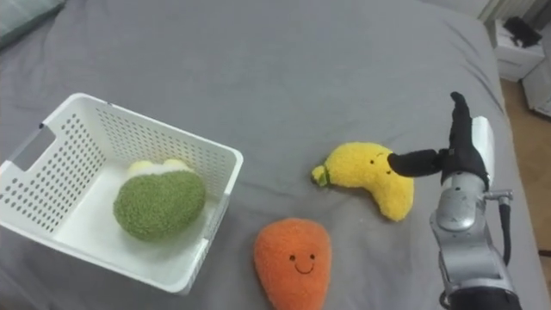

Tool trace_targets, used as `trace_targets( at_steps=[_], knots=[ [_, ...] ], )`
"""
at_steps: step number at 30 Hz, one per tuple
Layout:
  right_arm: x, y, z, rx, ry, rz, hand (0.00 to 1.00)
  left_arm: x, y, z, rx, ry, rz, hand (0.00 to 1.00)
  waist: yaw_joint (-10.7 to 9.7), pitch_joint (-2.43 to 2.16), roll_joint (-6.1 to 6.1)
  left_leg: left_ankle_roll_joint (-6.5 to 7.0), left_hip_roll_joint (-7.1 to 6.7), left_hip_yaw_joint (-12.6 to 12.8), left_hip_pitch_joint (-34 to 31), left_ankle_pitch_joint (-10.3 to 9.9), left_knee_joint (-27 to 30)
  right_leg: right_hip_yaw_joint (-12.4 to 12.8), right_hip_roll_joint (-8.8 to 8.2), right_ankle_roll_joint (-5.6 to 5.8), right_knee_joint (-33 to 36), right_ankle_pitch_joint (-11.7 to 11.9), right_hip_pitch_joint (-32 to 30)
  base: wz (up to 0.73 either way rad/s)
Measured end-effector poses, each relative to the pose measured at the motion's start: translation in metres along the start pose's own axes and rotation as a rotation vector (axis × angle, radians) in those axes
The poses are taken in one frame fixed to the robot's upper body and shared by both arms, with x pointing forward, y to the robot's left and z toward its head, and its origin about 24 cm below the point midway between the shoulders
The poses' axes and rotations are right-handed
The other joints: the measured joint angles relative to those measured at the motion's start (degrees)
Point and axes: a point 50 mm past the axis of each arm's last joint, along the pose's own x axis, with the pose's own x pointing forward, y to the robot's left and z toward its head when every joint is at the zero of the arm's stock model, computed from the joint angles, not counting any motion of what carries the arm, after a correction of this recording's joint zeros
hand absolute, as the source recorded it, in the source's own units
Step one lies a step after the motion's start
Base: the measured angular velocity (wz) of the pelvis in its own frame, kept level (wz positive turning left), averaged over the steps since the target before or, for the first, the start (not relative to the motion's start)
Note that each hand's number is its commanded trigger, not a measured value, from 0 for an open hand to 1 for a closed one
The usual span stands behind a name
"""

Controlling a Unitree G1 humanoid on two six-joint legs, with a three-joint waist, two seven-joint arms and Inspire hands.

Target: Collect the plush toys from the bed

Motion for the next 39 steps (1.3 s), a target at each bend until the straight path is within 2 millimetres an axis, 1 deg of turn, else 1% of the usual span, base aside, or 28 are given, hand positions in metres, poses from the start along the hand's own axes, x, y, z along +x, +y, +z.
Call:
trace_targets(
  at_steps=[1,4,11,13,14,16,20,22,25,28,31,33,35,36,38,39],
  knots=[
    [0.002,-0.001,-0.001,-0.010,0.011,0.000,0.00,0.001,0.001,0.003,-0.001,-0.006,0.002,0.00,0.1,0.00,0.02,0.01,-0.02,-0.1,-0.5,0.1,0.0,-0.1,-0.04,-0.04,0.2,0.0,-0.5,0.07],
    [0.010,-0.003,-0.005,-0.043,0.051,-0.004,0.00,0.004,0.006,0.017,-0.005,-0.043,0.016,0.00,1.4,0.04,0.06,0.01,-0.08,-0.2,-2.7,0.5,-0.2,-0.4,-0.13,-0.11,0.1,0.1,-2.7,0.03],
    [0.019,-0.003,-0.002,-0.079,0.066,0.004,0.00,0.003,0.001,0.025,0.003,-0.067,-0.007,0.00,1.7,0.14,0.43,0.01,-0.10,-0.2,-6.0,0.6,-0.1,-0.5,-0.47,-0.12,0.1,0.1,-6.1,0.00],
    [0.022,-0.004,-0.002,-0.082,0.076,0.001,0.00,0.003,0.000,0.029,0.012,-0.080,-0.012,0.00,1.9,0.23,0.55,0.01,-0.11,-0.4,-6.6,0.6,-0.1,-0.6,-0.47,-0.12,0.1,0.1,-6.6,0.02],
    [0.024,-0.004,-0.002,-0.088,0.085,0.002,0.00,0.003,-0.001,0.031,0.015,-0.088,-0.014,0.00,2.1,0.39,0.78,0.01,-0.15,-0.5,-6.7,0.6,-0.1,-0.7,-0.47,-0.12,0.1,0.1,-6.7,0.04],
    [0.025,-0.003,-0.010,-0.124,0.111,0.016,0.00,0.003,-0.003,0.038,0.036,-0.110,-0.021,0.00,2.8,0.50,0.93,0.00,-0.17,-0.6,-6.7,0.6,-0.2,-0.6,-0.49,-0.12,0.0,0.1,-6.7,0.00],
    [0.024,0.000,-0.018,-0.150,0.140,0.033,0.00,0.002,-0.007,0.044,0.042,-0.140,-0.033,0.00,3.4,0.67,0.97,-0.02,-0.16,-0.6,-6.7,0.6,-0.5,-0.6,-0.47,-0.11,-0.1,0.1,-6.8,0.00],
    [0.023,0.002,-0.023,-0.147,0.159,0.046,0.00,0.002,-0.007,0.050,0.007,-0.149,-0.038,0.00,3.7,0.88,0.78,-0.03,-0.13,-0.6,-6.9,0.6,-0.5,-0.7,-0.46,-0.11,-0.1,0.1,-7.0,0.00],
    [0.021,0.003,-0.030,-0.156,0.182,0.054,0.00,0.002,-0.007,0.057,-0.027,-0.173,-0.042,0.00,4.3,0.98,0.60,-0.02,-0.14,-0.6,-7.7,0.6,-0.5,-0.7,-0.49,-0.11,-0.1,0.1,-7.8,0.00],
    [0.019,0.005,-0.037,-0.179,0.209,0.066,0.00,0.003,-0.007,0.057,-0.059,-0.163,-0.048,0.00,4.7,1.04,0.50,-0.02,-0.15,-0.6,-7.8,0.6,-0.5,-0.8,-0.50,-0.11,0.0,0.1,-7.9,0.00],
    [0.019,0.005,-0.037,-0.181,0.211,0.066,0.00,0.002,-0.009,0.056,-0.067,-0.159,-0.060,0.00,4.6,1.05,0.51,-0.02,-0.14,-0.6,-8.4,0.6,-0.2,-1.3,-0.55,-0.11,0.1,0.1,-8.5,0.01],
    [0.020,0.004,-0.036,-0.184,0.213,0.064,0.00,0.002,-0.011,0.055,-0.068,-0.162,-0.070,0.00,4.7,1.26,0.60,-0.02,-0.16,-0.7,-9.0,0.7,-0.1,-2.0,-0.65,-0.12,0.2,0.1,-8.9,0.02],
    [0.022,0.004,-0.034,-0.184,0.210,0.062,0.00,0.002,-0.011,0.055,-0.067,-0.165,-0.069,0.00,4.8,1.34,0.64,-0.04,-0.18,-0.7,-9.7,0.8,0.0,-2.1,-0.69,-0.12,0.3,0.1,-9.7,0.00],
    [0.023,0.003,-0.034,-0.187,0.213,0.061,0.00,0.002,-0.011,0.056,-0.069,-0.170,-0.067,0.00,4.9,1.52,0.68,-0.04,-0.20,-0.7,-10.1,1.0,0.0,-2.1,-0.71,-0.14,0.3,0.1,-10.1,0.00],
    [0.023,0.002,-0.034,-0.190,0.219,0.058,0.00,0.002,-0.011,0.057,-0.072,-0.178,-0.067,0.00,5.1,1.68,0.71,-0.08,-0.21,-0.7,-10.9,1.1,0.0,-2.2,-0.71,-0.17,0.3,0.1,-10.8,0.00],
    [0.023,0.002,-0.035,-0.191,0.222,0.058,0.00,0.002,-0.011,0.057,-0.071,-0.177,-0.067,0.00,5.3,1.69,0.71,-0.11,-0.20,-0.7,-11.2,1.1,0.0,-2.3,-0.71,-0.18,0.3,0.1,-11.1,0.04]
  ],
)
